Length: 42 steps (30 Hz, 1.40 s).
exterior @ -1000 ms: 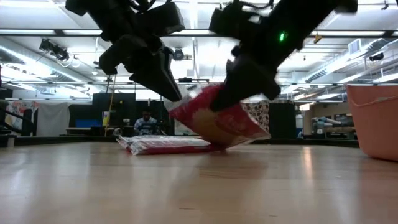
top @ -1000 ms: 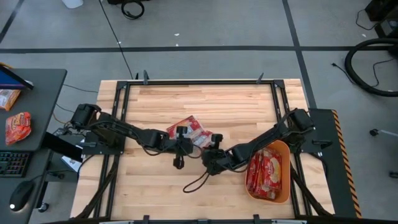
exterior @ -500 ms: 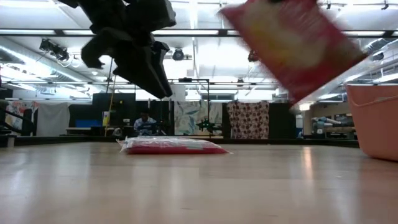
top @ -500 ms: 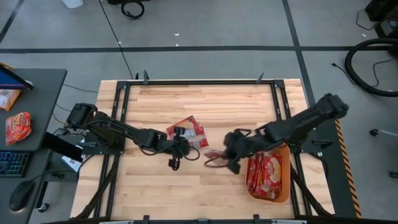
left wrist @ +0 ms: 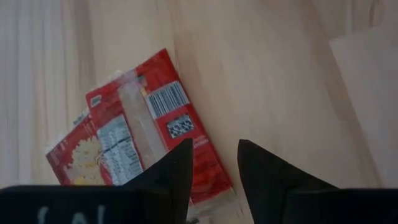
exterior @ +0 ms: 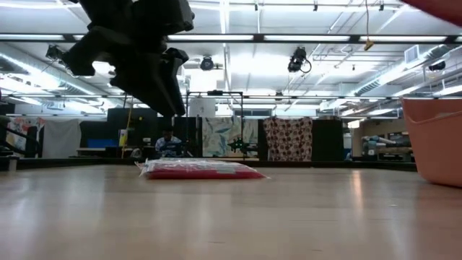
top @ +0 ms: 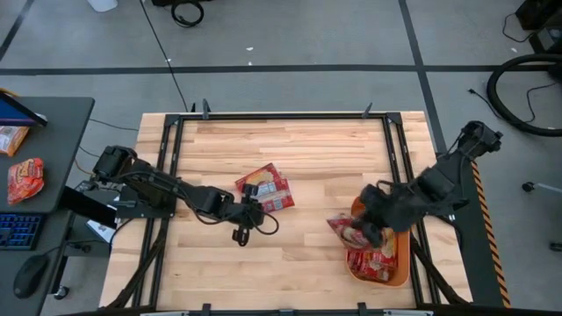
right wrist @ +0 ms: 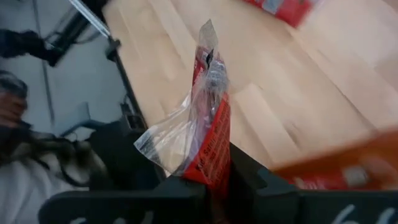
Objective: Sort popcorn bags into baskets
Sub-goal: Put the red popcorn bag into the orange bin
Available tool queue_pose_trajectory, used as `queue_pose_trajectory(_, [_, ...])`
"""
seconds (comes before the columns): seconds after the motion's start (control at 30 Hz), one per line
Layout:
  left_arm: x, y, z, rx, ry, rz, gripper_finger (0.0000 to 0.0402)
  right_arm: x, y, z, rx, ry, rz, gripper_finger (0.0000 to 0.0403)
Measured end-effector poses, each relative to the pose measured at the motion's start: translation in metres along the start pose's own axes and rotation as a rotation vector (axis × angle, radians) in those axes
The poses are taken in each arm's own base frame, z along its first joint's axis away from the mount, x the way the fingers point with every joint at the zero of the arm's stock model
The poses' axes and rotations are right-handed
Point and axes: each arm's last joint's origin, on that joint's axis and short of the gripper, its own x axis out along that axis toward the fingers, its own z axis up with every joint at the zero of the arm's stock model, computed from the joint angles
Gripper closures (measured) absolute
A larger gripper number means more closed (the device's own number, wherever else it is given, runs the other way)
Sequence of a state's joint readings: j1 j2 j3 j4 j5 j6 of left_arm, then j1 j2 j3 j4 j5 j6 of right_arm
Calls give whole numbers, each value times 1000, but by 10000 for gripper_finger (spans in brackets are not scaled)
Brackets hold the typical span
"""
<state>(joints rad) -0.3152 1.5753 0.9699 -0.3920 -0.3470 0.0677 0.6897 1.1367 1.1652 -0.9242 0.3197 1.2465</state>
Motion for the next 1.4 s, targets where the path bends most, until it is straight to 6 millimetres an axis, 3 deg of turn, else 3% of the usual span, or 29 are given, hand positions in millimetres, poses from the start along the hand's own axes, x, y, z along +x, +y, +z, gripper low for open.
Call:
queue_pose_trajectory(0.13, [-1,-2,0,3,4,-5,269,-6,-6,-19,38,14,-91,370])
queue_pose_trajectory(0.3, [-1,-2,0,2,4,-7,269,-8,-18,-41,106,18,-80,371])
queue_pose_trajectory(0.5, [-1,-3,0,4,3,-9,269,-4,-48,-64,207,-14,-91,368])
queue_pose_trajectory(0.77, [0,-3,-1,5,4,-9,269,8,-90,-85,345,169,-204,308])
queue_pose_trajectory(0.93, [0,-3,0,3,-2,-9,269,3,-98,-86,479,318,-256,280])
queue_pose_trajectory(1.23, [0,-5,0,-15,-9,-76,268,-26,-82,-65,540,360,-210,280])
queue_pose_trajectory(1.3, [2,-5,1,-45,-16,-74,263,-29,-82,-59,508,283,-192,280])
queue_pose_trajectory(1.4, [11,-8,0,-51,7,-57,247,-24,-81,-49,326,26,-142,280])
